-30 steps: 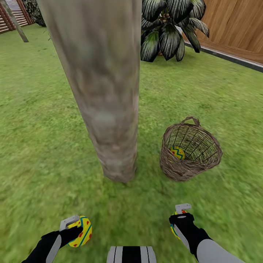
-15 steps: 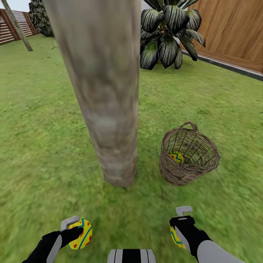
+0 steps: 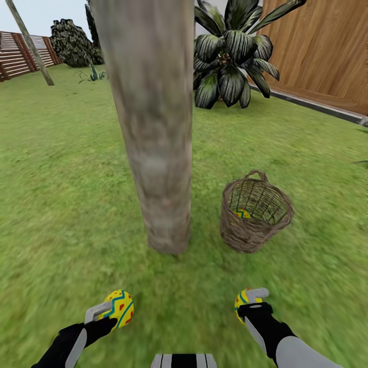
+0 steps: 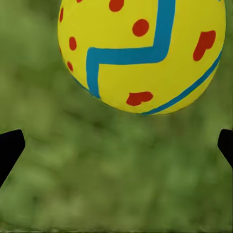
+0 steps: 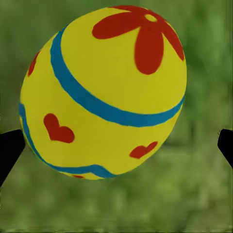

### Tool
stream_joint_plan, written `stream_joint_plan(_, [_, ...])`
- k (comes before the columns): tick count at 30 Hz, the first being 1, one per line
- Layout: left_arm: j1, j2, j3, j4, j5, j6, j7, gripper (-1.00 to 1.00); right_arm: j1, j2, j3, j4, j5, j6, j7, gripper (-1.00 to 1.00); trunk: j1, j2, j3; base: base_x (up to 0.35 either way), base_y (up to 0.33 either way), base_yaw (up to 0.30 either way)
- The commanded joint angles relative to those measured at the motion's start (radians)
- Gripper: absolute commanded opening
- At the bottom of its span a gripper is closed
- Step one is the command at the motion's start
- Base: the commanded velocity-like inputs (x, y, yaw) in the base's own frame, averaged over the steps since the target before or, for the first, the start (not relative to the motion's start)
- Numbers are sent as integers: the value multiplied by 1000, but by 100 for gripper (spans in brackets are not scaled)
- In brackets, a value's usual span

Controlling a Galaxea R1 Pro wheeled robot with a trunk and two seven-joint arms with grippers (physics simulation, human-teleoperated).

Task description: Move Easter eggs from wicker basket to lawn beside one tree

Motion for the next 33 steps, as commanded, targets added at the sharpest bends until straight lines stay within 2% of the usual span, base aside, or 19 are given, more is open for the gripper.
stream_joint_plan(1, [0, 0, 3, -1, 7, 6, -2, 100, 0, -1, 7, -1, -5, 7, -6, 100, -1, 0, 3, -338, 0, 0])
stream_joint_plan(7, [0, -1, 5, -1, 7, 6, -1, 100, 0, -1, 5, -1, -5, 7, -6, 100, -4, 1, 26, -101, -11, 0])
stream_joint_plan(17, [0, -2, 3, 2, 5, 6, -2, 100, 0, -3, 5, -1, -5, 7, -7, 100, -8, 4, 65, -331, -9, 0])
stream_joint_plan(22, [0, -5, 2, 5, 4, 6, -1, 100, 0, -3, 5, -1, -5, 7, -7, 100, -11, 5, 84, -232, -162, 0])
stream_joint_plan(27, [0, -28, 2, 9, 4, 5, -3, 100, 0, -3, 5, -1, -5, 7, -7, 100, -13, 6, 104, -57, -112, 0])
stream_joint_plan(33, [0, -31, 4, 9, 5, 5, 0, 100, 0, -3, 5, -1, -5, 8, -6, 100, -16, 7, 127, -111, -275, 0])
